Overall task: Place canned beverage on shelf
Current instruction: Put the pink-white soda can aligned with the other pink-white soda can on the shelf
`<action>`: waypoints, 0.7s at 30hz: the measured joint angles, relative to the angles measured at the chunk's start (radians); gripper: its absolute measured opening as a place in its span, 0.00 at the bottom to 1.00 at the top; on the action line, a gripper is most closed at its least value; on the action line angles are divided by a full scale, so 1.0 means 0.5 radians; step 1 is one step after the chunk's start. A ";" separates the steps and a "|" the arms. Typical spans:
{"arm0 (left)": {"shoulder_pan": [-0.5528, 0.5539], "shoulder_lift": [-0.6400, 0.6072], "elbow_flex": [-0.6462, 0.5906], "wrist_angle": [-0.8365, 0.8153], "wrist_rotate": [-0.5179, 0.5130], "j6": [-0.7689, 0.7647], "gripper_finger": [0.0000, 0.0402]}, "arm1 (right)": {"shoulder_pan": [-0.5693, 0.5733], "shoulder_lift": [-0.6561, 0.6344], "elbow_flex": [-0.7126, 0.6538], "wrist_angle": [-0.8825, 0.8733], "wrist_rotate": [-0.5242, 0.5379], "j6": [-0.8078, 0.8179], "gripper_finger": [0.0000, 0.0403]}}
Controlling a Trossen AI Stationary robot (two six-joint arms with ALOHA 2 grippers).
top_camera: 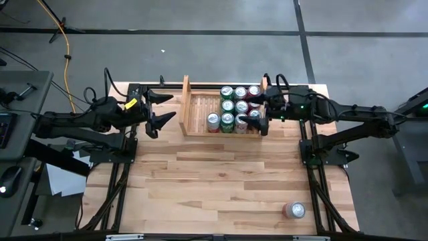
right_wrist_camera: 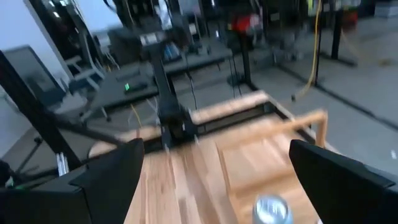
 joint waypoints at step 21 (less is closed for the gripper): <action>-0.005 0.120 0.000 0.002 0.307 -0.241 0.77 | 0.001 0.000 0.000 0.192 -0.014 -0.072 0.96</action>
